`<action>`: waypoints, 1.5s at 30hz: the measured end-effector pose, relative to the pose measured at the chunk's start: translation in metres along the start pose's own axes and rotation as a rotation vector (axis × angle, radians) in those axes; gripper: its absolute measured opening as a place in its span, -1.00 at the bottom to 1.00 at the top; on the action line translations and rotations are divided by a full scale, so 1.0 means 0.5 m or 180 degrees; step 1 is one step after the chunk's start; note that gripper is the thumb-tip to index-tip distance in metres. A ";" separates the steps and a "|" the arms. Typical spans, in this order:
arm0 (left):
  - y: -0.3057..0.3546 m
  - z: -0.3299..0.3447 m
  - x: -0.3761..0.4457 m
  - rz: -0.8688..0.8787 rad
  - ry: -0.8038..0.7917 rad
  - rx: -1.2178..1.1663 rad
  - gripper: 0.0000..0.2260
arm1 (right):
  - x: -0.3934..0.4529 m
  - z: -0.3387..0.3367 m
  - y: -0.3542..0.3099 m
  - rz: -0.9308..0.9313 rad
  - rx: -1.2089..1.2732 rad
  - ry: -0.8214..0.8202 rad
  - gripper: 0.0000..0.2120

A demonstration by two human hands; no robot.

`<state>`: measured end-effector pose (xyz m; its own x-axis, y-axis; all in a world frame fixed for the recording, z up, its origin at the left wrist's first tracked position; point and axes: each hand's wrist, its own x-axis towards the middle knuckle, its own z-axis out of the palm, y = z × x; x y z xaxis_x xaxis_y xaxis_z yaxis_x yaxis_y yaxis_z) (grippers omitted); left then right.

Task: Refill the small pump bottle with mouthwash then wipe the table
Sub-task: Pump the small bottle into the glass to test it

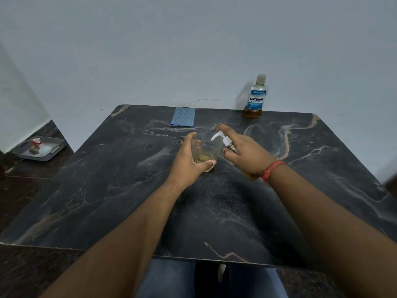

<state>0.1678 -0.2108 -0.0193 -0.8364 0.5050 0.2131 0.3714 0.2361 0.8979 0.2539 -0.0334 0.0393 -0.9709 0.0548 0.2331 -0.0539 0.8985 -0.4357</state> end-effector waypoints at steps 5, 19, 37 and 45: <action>-0.002 0.001 0.001 -0.0014 -0.0014 -0.0007 -0.12 | 0.004 0.011 -0.004 0.0043 -0.0075 0.0015 -0.50; -0.002 0.003 0.000 0.0143 0.0012 0.0191 -0.12 | -0.012 0.005 -0.013 -0.0055 -0.0143 0.0041 -0.54; -0.008 0.003 0.003 0.0092 0.0009 0.0070 -0.10 | -0.008 0.001 -0.029 -0.0051 0.0050 0.0091 -0.51; -0.009 0.005 0.005 0.0099 -0.0029 0.0057 -0.10 | -0.002 -0.002 -0.029 -0.0029 0.0049 0.0067 -0.53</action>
<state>0.1652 -0.2082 -0.0237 -0.8206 0.5199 0.2373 0.4045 0.2351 0.8838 0.2560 -0.0460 0.0463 -0.9653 0.0559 0.2552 -0.0664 0.8922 -0.4466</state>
